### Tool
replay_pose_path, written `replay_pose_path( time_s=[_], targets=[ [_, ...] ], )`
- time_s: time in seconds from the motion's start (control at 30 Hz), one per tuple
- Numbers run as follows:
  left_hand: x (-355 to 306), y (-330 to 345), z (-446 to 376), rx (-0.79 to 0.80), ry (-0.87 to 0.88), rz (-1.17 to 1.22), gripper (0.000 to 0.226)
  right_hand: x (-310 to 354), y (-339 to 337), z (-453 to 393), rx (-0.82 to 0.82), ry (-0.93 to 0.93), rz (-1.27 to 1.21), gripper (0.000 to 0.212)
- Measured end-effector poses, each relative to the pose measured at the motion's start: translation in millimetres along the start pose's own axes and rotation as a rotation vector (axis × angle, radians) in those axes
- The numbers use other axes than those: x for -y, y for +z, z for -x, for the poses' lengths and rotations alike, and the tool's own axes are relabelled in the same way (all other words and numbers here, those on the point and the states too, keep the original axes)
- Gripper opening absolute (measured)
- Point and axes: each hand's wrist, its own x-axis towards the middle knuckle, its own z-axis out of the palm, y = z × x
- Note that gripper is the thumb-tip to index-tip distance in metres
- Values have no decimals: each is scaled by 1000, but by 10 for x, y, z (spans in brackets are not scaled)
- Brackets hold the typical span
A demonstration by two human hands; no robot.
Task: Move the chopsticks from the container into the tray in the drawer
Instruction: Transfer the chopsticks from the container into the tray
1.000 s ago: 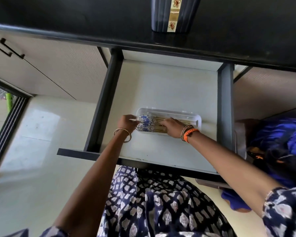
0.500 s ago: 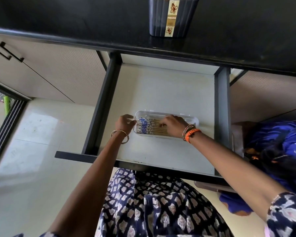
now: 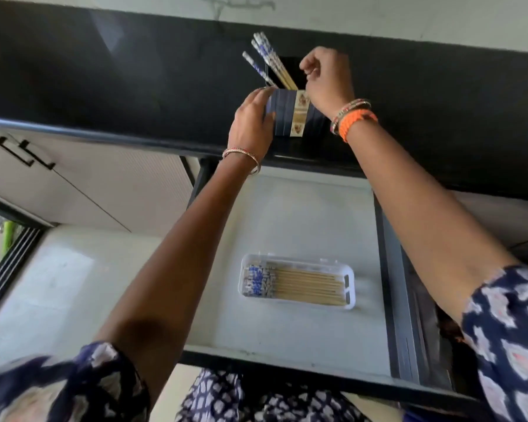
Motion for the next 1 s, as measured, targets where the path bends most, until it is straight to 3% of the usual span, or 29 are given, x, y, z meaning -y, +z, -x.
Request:
replay_pose_path(
  time_s=[0.17, 0.3, 0.4, 0.57, 0.67, 0.77, 0.93, 1.0],
  targets=[
    [184, 74, -289, 219, 53, -187, 56, -121, 327, -609, 283, 208, 294, 24],
    [300, 79, -330, 241, 50, -177, 59, -225, 515, -830, 387, 285, 276, 13],
    [319, 76, -340, 242, 41, -144, 61, -310, 623, -889, 336, 291, 281, 30],
    [262, 93, -356, 269, 26, -134, 61, -359, 642, -888, 287, 281, 254, 12],
    [212, 102, -341, 258, 8, -123, 61, -355, 634, -876, 290, 271, 246, 34],
    [215, 93, -334, 271, 4, -123, 63, -312, 619, -843, 264, 234, 214, 41],
    [211, 37, -304, 233, -24, -55, 65, -130, 481, -754, 131, 0, 81, 8],
    [166, -1, -278, 174, -54, 2, 66, 6, 363, -724, 117, -117, 91, 13]
  ],
)
